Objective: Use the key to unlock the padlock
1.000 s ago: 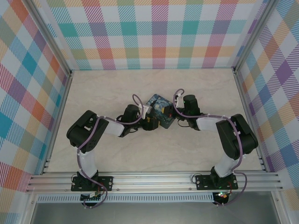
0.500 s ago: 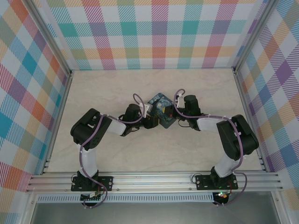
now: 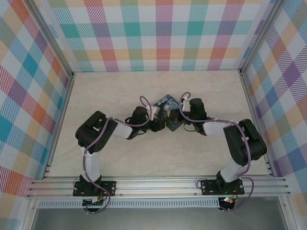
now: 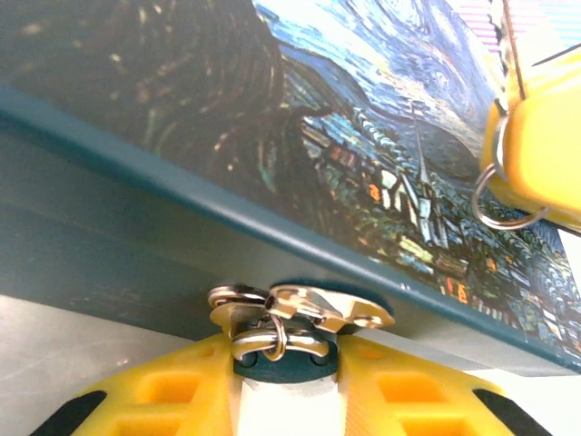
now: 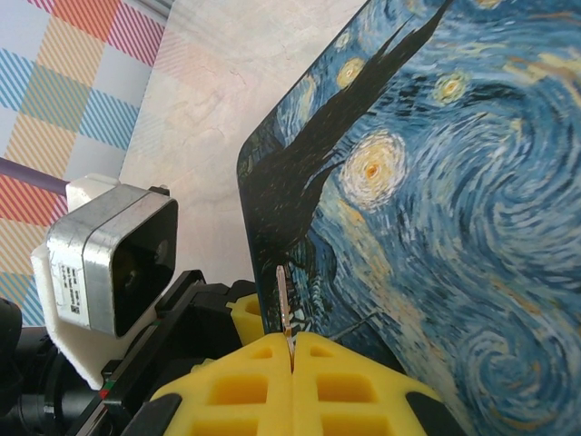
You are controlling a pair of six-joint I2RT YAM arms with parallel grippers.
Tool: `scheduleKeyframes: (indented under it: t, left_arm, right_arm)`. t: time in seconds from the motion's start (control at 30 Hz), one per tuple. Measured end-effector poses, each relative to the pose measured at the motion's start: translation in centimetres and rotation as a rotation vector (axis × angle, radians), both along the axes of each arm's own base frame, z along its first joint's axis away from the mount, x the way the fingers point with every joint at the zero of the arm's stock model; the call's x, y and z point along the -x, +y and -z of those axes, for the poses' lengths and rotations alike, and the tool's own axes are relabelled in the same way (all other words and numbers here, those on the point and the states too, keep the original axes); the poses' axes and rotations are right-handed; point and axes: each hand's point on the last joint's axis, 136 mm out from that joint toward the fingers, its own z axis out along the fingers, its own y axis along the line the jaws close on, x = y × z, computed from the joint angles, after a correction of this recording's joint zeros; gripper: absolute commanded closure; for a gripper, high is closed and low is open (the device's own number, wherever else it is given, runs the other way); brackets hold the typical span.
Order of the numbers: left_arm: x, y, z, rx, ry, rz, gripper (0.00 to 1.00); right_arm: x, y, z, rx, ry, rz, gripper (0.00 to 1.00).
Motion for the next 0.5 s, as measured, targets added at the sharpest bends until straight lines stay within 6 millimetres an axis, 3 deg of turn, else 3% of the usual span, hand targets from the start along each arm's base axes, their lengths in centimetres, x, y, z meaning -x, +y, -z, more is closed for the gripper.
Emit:
scheduleKeyframes:
  t: [0.23,0.5]
  left_arm:
    - [-0.1,-0.2,0.1,-0.002,0.013,-0.033,0.73]
    - [1.1,-1.0,-1.9,0.037,0.081,-0.103,0.76]
  right_arm:
    - [1.1,-0.7,-0.6,0.037,0.006,0.002,0.97]
    - [4.0,-2.8,-5.9,0.113,-0.167,-0.018,0.97]
